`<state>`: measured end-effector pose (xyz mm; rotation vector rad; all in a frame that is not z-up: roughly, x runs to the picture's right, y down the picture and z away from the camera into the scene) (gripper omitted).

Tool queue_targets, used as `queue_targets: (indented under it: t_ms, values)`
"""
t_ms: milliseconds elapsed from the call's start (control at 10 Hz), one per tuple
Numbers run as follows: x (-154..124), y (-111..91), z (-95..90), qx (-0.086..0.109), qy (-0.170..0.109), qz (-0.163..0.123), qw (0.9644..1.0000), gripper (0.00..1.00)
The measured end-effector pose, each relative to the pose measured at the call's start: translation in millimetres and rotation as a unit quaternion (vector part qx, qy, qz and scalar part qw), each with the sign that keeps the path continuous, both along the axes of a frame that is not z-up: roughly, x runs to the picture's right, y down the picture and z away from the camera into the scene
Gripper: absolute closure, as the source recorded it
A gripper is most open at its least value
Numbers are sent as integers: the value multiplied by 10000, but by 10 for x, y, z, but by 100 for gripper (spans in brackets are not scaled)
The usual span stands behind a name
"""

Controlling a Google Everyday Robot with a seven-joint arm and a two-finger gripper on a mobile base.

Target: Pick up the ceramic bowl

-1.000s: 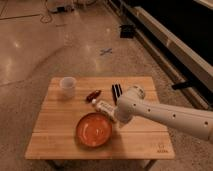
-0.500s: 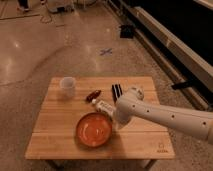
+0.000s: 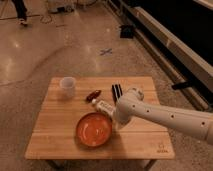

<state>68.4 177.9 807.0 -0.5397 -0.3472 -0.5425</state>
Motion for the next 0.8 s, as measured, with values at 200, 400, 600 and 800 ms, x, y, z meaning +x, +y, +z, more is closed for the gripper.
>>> queue_targets:
  t_ms: [200,400,600,800]
  values:
    - [-57,44,-20,99,-66,-24,9999,31]
    - [-106,69,-183,216,-199,-70,9995,20]
    - [-291,186,-323,270,-543,-315,9977,20]
    - [-421,261,-396,299,-839,-552,9945,20]
